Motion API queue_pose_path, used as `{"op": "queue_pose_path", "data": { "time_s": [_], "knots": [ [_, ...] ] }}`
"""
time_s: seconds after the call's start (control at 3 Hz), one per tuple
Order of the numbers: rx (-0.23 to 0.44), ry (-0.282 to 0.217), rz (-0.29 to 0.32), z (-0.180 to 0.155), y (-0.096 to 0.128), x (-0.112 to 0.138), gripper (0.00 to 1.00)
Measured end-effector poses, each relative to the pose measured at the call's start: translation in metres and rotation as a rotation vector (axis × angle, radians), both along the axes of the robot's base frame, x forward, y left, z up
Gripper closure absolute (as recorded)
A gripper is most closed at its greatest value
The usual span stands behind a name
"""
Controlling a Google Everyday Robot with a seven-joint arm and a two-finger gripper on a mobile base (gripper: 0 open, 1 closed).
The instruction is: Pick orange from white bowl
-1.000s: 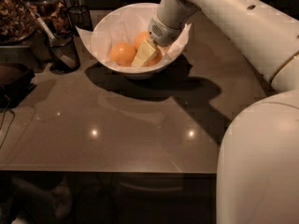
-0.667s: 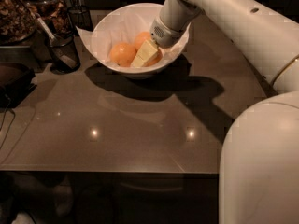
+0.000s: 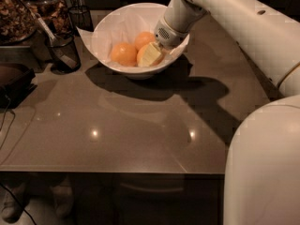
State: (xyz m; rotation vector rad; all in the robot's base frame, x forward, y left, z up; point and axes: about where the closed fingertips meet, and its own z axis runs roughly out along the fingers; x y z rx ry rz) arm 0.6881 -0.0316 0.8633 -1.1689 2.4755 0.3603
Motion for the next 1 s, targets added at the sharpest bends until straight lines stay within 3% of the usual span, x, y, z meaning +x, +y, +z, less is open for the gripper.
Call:
{"op": "queue_pose_path", "data": {
  "time_s": [0.67, 1.0],
  "knots": [
    [0.006, 0.000, 0.001, 0.002, 0.000, 0.000, 0.98],
    [0.092, -0.029, 0.015, 0.022, -0.001, -0.012, 1.00]
  ]
}}
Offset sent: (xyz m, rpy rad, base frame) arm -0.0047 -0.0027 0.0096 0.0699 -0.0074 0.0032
